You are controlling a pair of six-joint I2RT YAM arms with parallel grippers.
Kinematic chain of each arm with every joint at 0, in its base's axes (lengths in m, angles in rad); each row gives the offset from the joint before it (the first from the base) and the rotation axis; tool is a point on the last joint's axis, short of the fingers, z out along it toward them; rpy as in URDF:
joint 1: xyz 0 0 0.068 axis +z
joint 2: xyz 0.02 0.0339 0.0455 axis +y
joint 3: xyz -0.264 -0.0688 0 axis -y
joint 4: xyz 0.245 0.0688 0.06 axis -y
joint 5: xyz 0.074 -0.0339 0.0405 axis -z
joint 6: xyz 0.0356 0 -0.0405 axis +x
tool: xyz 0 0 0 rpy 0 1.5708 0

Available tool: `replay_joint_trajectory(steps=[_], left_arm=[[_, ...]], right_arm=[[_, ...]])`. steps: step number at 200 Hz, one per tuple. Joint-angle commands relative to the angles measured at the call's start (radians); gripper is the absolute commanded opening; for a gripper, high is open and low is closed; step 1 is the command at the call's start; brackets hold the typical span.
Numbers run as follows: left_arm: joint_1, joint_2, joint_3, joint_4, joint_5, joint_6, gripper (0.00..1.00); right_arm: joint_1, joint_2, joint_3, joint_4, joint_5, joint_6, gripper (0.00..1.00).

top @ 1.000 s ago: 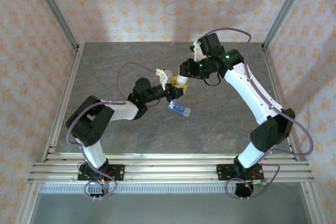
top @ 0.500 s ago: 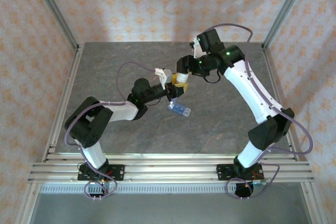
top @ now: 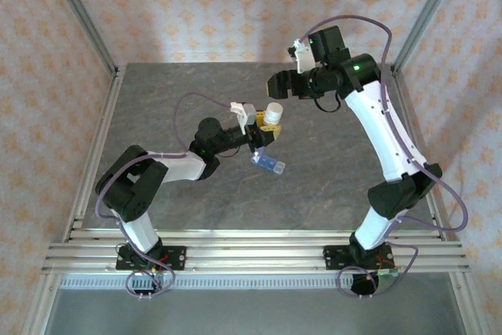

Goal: Sort the pills into containers

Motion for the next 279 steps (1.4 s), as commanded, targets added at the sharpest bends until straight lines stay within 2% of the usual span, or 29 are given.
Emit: replay_joint_trajectory(steps=[1, 46, 128, 142, 174, 182, 208, 243, 279], left_arm=[[-0.003, -0.033, 0.013, 0.060, 0.077, -0.045, 0.00], [-0.003, -0.024, 0.020, 0.061, 0.100, -0.068, 0.00], [-0.003, -0.011, 0.037, 0.058, 0.109, -0.079, 0.00], [-0.003, -0.009, 0.041, 0.059, 0.111, -0.082, 0.00], [-0.003, -0.008, 0.045, 0.059, 0.111, -0.081, 0.00], [-0.004, -0.009, 0.045, 0.059, 0.111, -0.082, 0.00], [-0.004, -0.014, 0.046, 0.054, 0.103, -0.073, 0.00], [-0.003, -0.034, 0.029, 0.041, 0.051, -0.024, 0.00], [-0.001, -0.042, 0.029, 0.033, 0.035, -0.005, 0.00]], right_arm=[[0.001, -0.014, 0.018, -0.096, -0.076, -0.179, 0.79], [0.002, 0.039, 0.060, -0.199, -0.115, -0.239, 0.77], [0.013, 0.070, 0.055, -0.225, -0.141, -0.257, 0.70], [0.015, 0.073, 0.056, -0.224, -0.141, -0.255, 0.65], [0.015, 0.082, 0.053, -0.222, -0.156, -0.246, 0.43], [0.015, 0.082, 0.051, -0.217, -0.161, -0.239, 0.40], [0.023, 0.071, 0.026, -0.185, -0.145, -0.178, 0.36], [0.056, 0.045, -0.050, -0.101, 0.010, 0.040, 0.37], [0.080, -0.002, -0.173, 0.008, 0.070, 0.190, 0.37]])
